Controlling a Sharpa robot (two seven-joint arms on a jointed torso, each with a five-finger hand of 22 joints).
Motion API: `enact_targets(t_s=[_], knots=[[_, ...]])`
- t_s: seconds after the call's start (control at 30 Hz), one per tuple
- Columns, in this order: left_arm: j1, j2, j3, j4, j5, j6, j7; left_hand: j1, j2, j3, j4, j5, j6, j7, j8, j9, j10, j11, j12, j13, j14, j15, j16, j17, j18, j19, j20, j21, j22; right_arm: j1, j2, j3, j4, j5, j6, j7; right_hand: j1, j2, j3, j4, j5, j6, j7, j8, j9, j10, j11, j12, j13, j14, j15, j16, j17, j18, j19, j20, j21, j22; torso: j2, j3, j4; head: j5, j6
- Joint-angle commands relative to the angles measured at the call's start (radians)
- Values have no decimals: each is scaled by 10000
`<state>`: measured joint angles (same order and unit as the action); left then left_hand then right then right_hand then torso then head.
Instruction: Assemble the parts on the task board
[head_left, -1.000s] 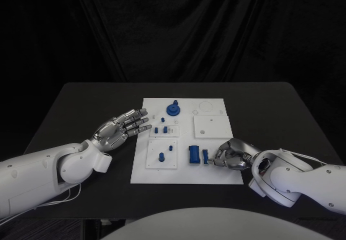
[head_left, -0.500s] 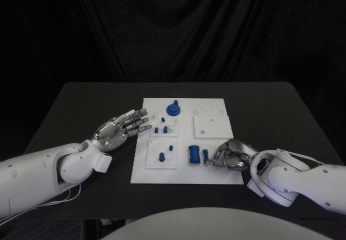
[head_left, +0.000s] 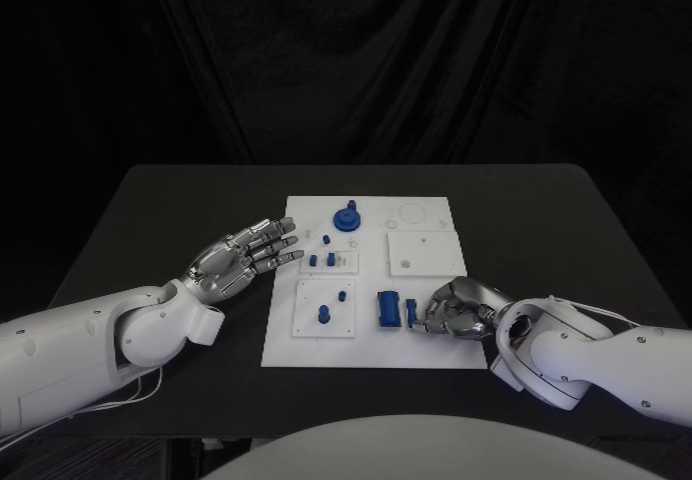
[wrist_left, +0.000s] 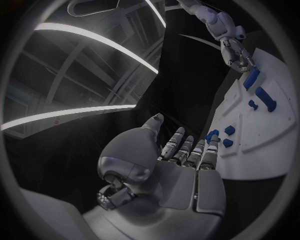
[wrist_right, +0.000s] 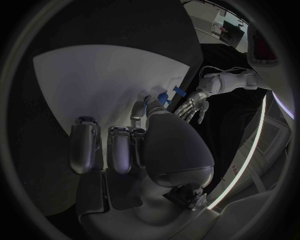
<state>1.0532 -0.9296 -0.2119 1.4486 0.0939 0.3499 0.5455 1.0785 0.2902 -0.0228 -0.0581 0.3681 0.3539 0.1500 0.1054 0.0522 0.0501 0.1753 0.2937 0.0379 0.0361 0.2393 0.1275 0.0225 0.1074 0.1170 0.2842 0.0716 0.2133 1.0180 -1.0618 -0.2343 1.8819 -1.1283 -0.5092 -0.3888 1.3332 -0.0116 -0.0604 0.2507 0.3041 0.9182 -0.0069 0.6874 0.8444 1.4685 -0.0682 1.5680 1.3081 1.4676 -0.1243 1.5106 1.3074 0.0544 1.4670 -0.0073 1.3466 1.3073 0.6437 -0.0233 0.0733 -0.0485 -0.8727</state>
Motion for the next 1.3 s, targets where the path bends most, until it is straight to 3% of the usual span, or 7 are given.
enact_targets(t_s=[0.03, 0.2, 0.4, 0.67, 0.93, 1.13, 1.3], knots=[[-15, 12, 8, 9, 15, 168, 87, -80, 13, 50, 10, 50, 43, 496, 58, 9, 34, 60, 36, 10, -56, 35, 9, 8, 92, -8, 56, -59, -17, -23, 35, 1, -28, -55, 15, -160, 224, 20, 11, -113, -269, -34, -35, 50, 25, 1023, -79, 27, 2627, 736, -54, -38, 985, 14, 129, -79, -41, 1895, 4, -9, 4, -2, 1], [-17, 14, 8, 6, 15, 178, 88, -80, 13, 50, 10, 50, 43, 496, 58, 9, 34, 60, 36, 10, -56, 35, 9, 8, 92, -8, 56, -59, -17, -25, 74, 1, -40, -55, 215, -217, 719, 119, 52, -351, -1169, -30, -23, 58, 52, 1023, -71, 27, 2627, 735, -52, -44, 973, 17, 121, -84, -71, 1889, 5, -10, 17, -25, 1], [-19, 7, 8, 7, 14, 176, 101, -80, 13, 50, 10, 50, 43, 496, 58, 9, 34, 60, 36, 10, -56, 35, 9, 8, 92, -8, 56, -59, -17, -26, 46, 1, -9, -55, 311, -106, 843, 130, -80, -403, -1748, -8, -2, 87, 82, 1023, -49, 27, 2627, 737, -35, -42, 979, 21, 113, -66, -97, 1883, 1, -4, 3, -4, 1], [-20, -71, 8, 159, 1, -69, 493, -47, -1, 166, -125, 91, 250, 566, 176, 45, 140, 177, 225, 32, -35, -4, 64, 17, 118, -10, 45, -62, -36, -21, -219, 8, 180, -256, 95, 251, 672, -194, -453, -300, -2440, 14, 38, 185, 167, 1023, -15, 27, 2627, 734, -4, -48, 963, 22, 111, -40, -116, 1881, -2, -1, -7, 45, 1], [-1, -424, 10, 984, -135, -728, 1051, 13, -44, 273, -492, 496, 652, 697, 385, 97, 377, 344, 537, 60, 123, 46, 448, 75, 68, -11, 28, -63, -72, 349, -542, 43, 342, -169, -1008, 1643, 383, -610, -388, 314, -2478, 93, 26, 248, 207, 1023, -25, 27, 2627, 738, -8, -40, 982, 5, 146, -32, -44, 1908, 4, -3, -8, -4, 1], [162, -633, 14, 1480, -157, -1018, 1351, 8, -38, 294, -583, 579, 741, 733, 428, 103, 464, 409, 633, 69, 178, 69, 565, 89, 41, -6, 23, -61, -83, 856, -652, 48, 353, 305, -1830, 2680, 281, -612, -289, 413, -2379, 103, 21, 231, 193, 1023, -25, 27, 2627, 739, -8, -38, 984, -8, 168, -36, 11, 1927, -7, 3, -24, 19, 1], [498, -752, 15, 1779, -163, -1368, 1672, -61, -62, 232, -597, 598, 776, 744, 450, 98, 487, 412, 620, 63, 123, -68, 494, 69, 17, -16, -154, -60, -92, 1244, -667, 46, 234, 1226, -2490, 3937, 285, -316, -81, 407, -1238, 19, 68, -213, -192, 1023, 19, 27, 2627, 388, 58, -749, -459, 272, -418, -2, -1301, 1512, -66, 17, -80, 80, 1]])
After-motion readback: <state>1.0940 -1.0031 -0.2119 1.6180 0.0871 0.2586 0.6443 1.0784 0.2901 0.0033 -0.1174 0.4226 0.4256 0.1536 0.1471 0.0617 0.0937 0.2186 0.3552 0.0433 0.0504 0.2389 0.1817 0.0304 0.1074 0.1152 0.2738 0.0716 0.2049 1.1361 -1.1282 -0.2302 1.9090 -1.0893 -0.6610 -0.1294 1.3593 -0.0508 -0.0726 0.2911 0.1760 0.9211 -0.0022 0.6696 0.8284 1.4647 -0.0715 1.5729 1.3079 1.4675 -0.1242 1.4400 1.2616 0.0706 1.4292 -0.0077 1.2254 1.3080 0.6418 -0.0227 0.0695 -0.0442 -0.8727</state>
